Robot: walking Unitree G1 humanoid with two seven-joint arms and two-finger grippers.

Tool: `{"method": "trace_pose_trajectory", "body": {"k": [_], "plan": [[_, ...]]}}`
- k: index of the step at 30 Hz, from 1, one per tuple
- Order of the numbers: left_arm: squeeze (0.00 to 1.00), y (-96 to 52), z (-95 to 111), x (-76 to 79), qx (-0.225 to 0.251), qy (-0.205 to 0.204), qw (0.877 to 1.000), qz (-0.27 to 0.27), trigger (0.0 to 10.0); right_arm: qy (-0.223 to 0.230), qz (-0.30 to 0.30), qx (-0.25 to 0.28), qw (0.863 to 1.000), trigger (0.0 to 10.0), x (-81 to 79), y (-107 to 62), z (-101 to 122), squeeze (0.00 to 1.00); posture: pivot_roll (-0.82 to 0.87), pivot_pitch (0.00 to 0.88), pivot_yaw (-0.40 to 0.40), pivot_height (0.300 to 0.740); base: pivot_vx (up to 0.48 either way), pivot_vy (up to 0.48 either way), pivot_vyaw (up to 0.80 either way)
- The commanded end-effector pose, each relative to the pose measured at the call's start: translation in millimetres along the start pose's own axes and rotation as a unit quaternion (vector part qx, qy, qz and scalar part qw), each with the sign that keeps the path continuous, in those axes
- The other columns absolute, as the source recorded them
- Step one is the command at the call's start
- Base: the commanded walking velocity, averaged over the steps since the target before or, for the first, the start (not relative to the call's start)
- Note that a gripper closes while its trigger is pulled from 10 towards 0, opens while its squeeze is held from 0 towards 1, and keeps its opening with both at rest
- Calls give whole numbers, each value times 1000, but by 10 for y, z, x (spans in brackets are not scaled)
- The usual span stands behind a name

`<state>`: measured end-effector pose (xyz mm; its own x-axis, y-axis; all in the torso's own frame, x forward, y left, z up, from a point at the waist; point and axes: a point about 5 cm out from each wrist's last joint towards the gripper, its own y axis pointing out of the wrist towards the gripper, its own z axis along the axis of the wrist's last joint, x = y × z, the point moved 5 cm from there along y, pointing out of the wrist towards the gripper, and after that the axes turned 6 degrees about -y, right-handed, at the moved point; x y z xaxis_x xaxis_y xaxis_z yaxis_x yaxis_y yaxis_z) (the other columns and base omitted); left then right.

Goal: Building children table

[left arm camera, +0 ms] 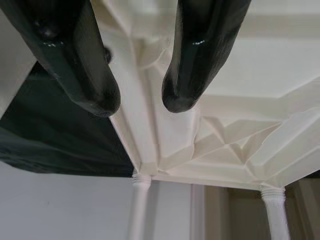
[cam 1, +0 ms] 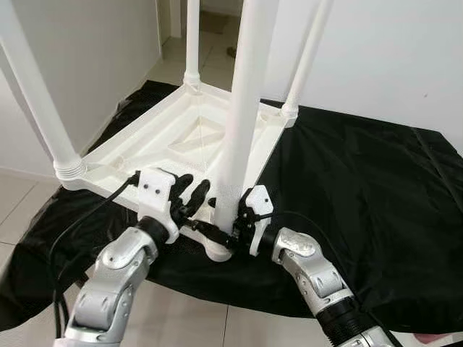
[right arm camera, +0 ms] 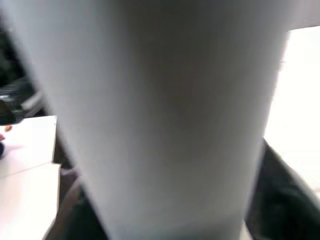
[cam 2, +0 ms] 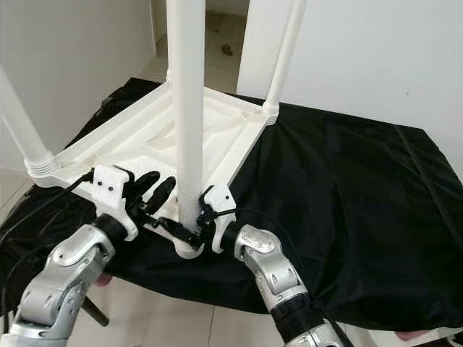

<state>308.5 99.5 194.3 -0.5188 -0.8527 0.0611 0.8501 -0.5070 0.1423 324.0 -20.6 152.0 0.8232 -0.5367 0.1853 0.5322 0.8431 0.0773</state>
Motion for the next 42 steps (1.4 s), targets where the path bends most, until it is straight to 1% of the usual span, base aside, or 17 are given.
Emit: {"method": "trace_pose_trajectory", "body": {"k": [1,2,7,12,18,22,25,26,28,29,30,32,35,36,38,41,42], "plan": [[0,-10,-30,129,-11,1,999,-50,10000,-7,-32,4,999,0,162,-75,22,0,145,82,-84,740,0,0,0],[0,-10,-30,129,-11,1,999,-50,10000,-7,-32,4,999,0,162,-75,22,0,145,82,-84,740,0,0,0],[0,39,-130,156,-30,-4,998,-64,10000,-17,-90,-12,996,0,406,-288,-20,0,117,85,-68,740,0,0,0],[0,76,-216,291,-45,8,994,-98,10000,-21,-151,-21,988,0,592,-513,-55,0,84,87,-45,740,0,0,0],[0,128,-227,334,-48,12,993,-111,10000,-20,-194,-27,980,0,678,-705,-75,0,70,88,-35,740,0,0,0],[0,192,-211,361,-46,18,991,-124,10000,-18,-252,-37,967,0,734,-988,-107,0,48,88,-21,740,0,0,0],[0,196,-211,363,-46,20,991,-125,10000,-18,-258,-37,965,0,738,-1018,-109,0,48,88,-21,740,0,0,0],[0,213,-208,363,-45,21,991,-126,10000,-19,-275,-39,961,0,746,-1085,-116,0,47,89,-18,740,0,0,0],[0,258,-190,373,-41,24,990,-131,10000,-22,-341,-49,939,0,822,-1307,-147,0,43,91,-17,740,0,0,0],[0,258,-190,373,-41,24,990,-131,10000,-22,-341,-49,939,0,822,-1307,-147,0,43,91,-17,740,0,0,0],[0,269,-184,378,-40,26,990,-132,10000,-24,-364,-53,930,0,849,-1384,-157,0,43,91,-17,740,0,0,0],[0,271,-183,383,-39,26,990,-133,10000,-20,-378,-57,924,0,863,-1436,-176,0,41,92,-15,740,0,0,0],[0,273,-236,444,-48,31,987,-149,10000,-28,-436,-79,896,0,957,-1596,-248,0,39,93,-12,740,0,0,0],[0,273,-236,444,-48,31,987,-149,10000,-28,-436,-79,896,0,957,-1596,-248,0,39,93,-12,740,0,0,0],[0,272,-273,514,-53,36,985,-162,10000,-25,-467,-84,880,0,1003,-1635,-269,0,38,95,-10,740,0,0,0],[0,275,-285,540,-54,37,984,-166,10000,-23,-478,-84,874,0,1019,-1639,-274,0,38,95,-10,740,0,0,0],[0,277,-291,568,-54,38,983,-171,10000,-27,-490,-89,867,0,1028,-1646,-277,0,41,95,-11,740,0,0,0]]}}
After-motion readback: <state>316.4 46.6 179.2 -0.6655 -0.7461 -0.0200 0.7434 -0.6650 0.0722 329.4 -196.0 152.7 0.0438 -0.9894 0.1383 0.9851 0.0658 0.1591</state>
